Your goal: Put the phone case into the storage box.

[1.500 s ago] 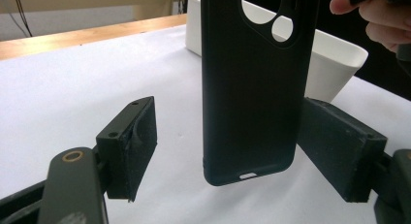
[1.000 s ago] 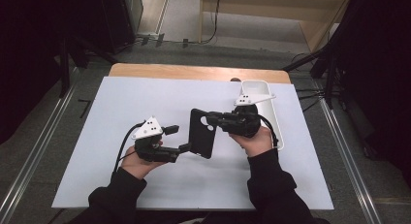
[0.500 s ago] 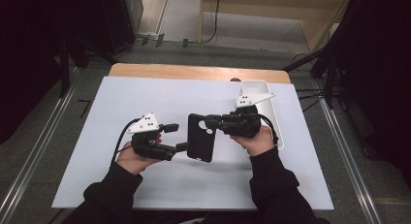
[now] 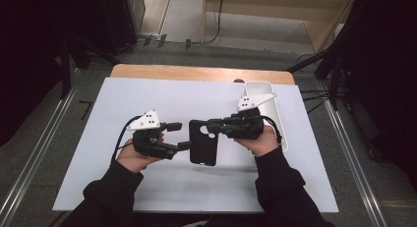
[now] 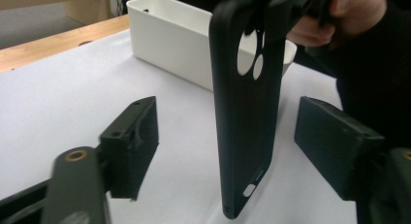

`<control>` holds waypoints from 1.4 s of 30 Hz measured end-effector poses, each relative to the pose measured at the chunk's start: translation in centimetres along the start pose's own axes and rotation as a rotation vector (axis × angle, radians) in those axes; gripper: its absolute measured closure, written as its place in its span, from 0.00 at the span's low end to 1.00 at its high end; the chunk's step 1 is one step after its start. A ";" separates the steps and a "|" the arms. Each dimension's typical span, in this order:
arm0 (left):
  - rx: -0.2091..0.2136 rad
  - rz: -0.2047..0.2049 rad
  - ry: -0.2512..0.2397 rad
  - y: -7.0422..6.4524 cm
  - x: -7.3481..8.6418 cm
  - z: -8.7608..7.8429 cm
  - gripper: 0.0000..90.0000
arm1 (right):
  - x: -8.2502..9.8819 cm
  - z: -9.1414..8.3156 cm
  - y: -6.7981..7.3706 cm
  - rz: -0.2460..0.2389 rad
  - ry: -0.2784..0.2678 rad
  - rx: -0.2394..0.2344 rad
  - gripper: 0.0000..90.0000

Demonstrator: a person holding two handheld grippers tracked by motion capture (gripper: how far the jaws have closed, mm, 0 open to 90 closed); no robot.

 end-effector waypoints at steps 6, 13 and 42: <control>0.026 0.023 0.007 0.1 -0.3 0.0 0.28 | 0.0 0.3 0.0 -0.016 0.016 -0.021 0.83; 0.048 0.024 0.015 0.3 -0.7 0.0 0.28 | 0.1 0.7 0.1 -0.054 0.033 -0.059 0.83; 0.122 0.058 -0.055 0.2 -1.3 0.6 0.32 | 0.1 1.2 0.1 -0.079 0.023 -0.138 0.83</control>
Point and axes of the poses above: each handheld gripper's, and its own axes: z roughly forward along the jaws, x roughly out of its underside, y roughly to its left, the point moved 1 cm from there along z, roughly forward along the jaws, and after that the axes turned 3 degrees about -x, right-handed, at the moved point
